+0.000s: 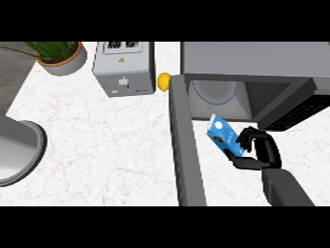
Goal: Pick up the milk, place it into the microwave and close the microwave
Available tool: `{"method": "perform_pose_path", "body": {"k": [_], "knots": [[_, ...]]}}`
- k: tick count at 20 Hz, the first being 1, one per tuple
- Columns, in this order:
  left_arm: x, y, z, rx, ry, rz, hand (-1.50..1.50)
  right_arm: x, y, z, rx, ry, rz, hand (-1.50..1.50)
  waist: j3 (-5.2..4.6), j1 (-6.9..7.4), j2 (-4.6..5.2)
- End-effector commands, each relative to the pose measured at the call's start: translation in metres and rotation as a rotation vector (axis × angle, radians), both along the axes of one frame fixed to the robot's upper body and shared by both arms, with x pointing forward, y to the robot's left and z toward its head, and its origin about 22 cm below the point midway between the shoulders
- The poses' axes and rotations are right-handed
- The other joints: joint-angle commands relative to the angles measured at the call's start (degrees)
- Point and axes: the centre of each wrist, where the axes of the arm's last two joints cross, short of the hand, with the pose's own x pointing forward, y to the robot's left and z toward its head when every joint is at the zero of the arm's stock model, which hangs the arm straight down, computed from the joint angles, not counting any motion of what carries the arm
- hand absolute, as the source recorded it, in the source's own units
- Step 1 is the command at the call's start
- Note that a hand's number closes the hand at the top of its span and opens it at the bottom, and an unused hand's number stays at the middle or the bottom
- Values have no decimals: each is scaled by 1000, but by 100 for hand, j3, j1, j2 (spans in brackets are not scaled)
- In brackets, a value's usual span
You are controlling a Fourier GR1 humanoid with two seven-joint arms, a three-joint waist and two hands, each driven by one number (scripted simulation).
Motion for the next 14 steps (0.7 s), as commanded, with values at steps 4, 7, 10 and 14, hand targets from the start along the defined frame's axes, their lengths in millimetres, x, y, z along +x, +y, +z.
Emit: {"method": "perform_pose_path", "body": {"k": [4, 7, 10, 14], "knots": [[-5, -10, 34, -32, -74, -58, -150, 39, 21, 27, -52, -65, 51, 150, 21, -28, 19], [-4, -14, 26, -39, -104, -37, -150, 42, 23, 29, -90, -102, 29, 150, 19, -44, 14], [-5, -9, 24, -59, -75, -37, -150, 70, 12, 58, -76, -105, 31, 150, 18, -30, 20], [2, 2, 15, -48, -73, -51, -150, 91, 36, 75, -125, -78, 53, 150, 16, -12, 31]]}}
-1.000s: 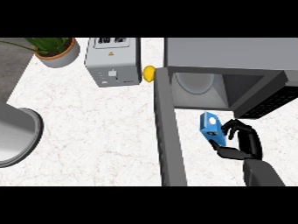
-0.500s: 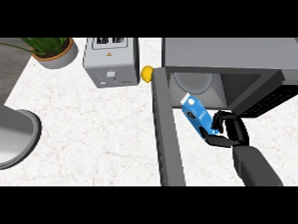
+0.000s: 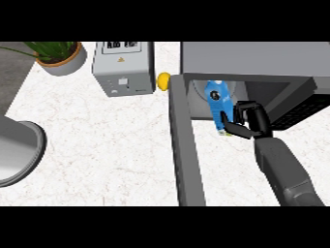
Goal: Pick up the milk, place it into the microwave and close the microwave
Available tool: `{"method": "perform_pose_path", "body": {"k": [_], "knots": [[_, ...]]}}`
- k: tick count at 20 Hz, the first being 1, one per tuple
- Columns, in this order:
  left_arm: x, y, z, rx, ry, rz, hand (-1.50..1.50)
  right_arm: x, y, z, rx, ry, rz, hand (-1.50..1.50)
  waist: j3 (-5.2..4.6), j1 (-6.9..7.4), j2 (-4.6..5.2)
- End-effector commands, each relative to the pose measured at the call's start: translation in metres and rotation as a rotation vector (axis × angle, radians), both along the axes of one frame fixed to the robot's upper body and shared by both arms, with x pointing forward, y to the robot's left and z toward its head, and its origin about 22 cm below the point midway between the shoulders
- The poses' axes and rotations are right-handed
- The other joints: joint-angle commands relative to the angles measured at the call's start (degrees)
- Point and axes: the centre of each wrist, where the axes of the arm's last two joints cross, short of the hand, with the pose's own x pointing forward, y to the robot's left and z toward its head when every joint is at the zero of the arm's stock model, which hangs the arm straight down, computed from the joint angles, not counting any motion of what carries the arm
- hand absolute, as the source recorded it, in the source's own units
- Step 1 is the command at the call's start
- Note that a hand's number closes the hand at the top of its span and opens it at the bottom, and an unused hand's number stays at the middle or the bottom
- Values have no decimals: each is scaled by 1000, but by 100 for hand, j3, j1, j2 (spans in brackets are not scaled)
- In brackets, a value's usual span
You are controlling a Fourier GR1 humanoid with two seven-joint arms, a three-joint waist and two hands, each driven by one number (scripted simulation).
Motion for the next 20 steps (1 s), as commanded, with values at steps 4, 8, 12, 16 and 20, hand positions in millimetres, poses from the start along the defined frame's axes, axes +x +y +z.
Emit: {"method": "perform_pose_path", "body": {"k": [4, 8, 12, 16, 20], "knots": [[8, -7, 18, -25, -92, -50, -150, 36, 6, 38, -67, 18, -37, 150, 7, 101, 57], [12, -8, 22, -23, -103, -58, -150, 56, 0, 66, -84, 29, -64, 150, 13, 193, 97], [28, 2, 12, -39, -113, -78, -150, 62, -3, 76, -105, 20, -48, 150, 14, 256, 157], [32, 1, 11, -23, -122, -100, -150, 74, -19, 102, -248, -17, -134, 150, 15, 403, 230], [33, 4, 19, -23, -157, -115, -150, 82, -18, 117, -286, -25, -234, 150, 20, 517, 236]]}}
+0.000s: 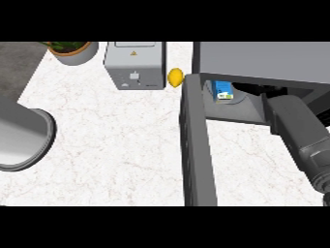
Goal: Pick up the milk, place it into the microwave and close the microwave
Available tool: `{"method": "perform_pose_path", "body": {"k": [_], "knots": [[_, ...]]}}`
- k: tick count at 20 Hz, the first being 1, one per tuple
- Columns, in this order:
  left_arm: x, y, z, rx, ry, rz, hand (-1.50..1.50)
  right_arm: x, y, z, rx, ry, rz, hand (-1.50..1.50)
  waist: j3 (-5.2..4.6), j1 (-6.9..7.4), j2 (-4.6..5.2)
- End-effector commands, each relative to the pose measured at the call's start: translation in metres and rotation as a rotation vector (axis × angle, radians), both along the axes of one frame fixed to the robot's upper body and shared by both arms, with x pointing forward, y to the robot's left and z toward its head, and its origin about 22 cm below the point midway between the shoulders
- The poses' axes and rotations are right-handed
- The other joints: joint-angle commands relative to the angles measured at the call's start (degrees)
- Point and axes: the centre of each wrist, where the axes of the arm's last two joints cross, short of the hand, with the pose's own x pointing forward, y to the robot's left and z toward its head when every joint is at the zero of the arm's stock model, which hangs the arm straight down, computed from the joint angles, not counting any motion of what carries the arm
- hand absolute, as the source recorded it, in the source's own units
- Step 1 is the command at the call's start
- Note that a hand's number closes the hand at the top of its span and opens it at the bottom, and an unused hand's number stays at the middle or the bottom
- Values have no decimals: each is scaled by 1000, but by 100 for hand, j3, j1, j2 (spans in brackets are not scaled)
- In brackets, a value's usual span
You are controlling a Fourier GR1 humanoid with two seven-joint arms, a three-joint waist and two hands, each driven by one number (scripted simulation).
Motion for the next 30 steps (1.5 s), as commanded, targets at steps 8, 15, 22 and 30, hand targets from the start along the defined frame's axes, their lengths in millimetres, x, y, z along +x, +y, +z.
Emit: {"method": "perform_pose_path", "body": {"k": [8, 15, 22, 30], "knots": [[13, 0, 12, 0, -51, -48, -150, 12, -16, 29, -84, -40, -170, 150, 19, 302, 179], [22, 2, 14, -1, -57, -67, -150, 15, -24, 39, -78, -58, -227, 150, 28, 364, 247], [26, 3, 17, 13, -62, -80, -150, 14, -39, 45, -93, -76, -254, 150, 36, 475, 299], [29, 6, 21, 46, -59, -63, -150, 14, -45, 50, -89, -76, -277, 150, 44, 604, 356]]}}
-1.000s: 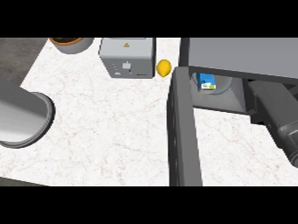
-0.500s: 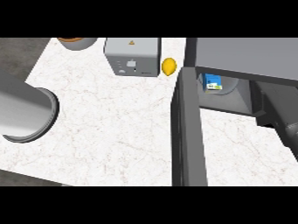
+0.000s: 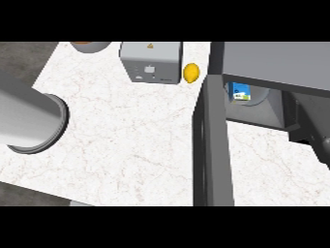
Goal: Pick up the milk, place it into the microwave and close the microwave
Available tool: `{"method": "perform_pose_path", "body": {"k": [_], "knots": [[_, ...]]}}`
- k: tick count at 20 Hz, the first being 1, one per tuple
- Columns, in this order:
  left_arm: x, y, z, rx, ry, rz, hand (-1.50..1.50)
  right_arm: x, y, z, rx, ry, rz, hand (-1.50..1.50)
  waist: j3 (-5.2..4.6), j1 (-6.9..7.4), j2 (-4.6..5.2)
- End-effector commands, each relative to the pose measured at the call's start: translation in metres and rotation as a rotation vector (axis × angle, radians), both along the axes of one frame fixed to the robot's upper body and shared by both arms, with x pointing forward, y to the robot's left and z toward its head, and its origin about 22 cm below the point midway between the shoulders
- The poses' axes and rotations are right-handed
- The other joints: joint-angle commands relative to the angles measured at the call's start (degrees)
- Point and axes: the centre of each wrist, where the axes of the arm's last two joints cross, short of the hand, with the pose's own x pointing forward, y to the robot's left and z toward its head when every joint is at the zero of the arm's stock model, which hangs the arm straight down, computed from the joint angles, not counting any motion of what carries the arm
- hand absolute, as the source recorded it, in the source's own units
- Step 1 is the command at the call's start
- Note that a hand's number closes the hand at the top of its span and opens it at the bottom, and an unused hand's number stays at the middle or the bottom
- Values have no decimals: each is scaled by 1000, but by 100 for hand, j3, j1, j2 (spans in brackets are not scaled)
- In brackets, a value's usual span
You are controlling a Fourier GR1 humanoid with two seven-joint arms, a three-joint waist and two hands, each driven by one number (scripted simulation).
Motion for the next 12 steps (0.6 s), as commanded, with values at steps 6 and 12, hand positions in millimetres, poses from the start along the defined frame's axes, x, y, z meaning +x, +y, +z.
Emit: {"method": "perform_pose_path", "body": {"k": [6, 12], "knots": [[3, 1, 6, 50, 7, -4, -150, 4, -12, 16, -13, -15, -19, 150, -38, 111, 46], [9, 4, 5, 53, 8, 0, -150, 13, 10, 25, 66, -74, 34, -150, -28, 115, 18]]}}
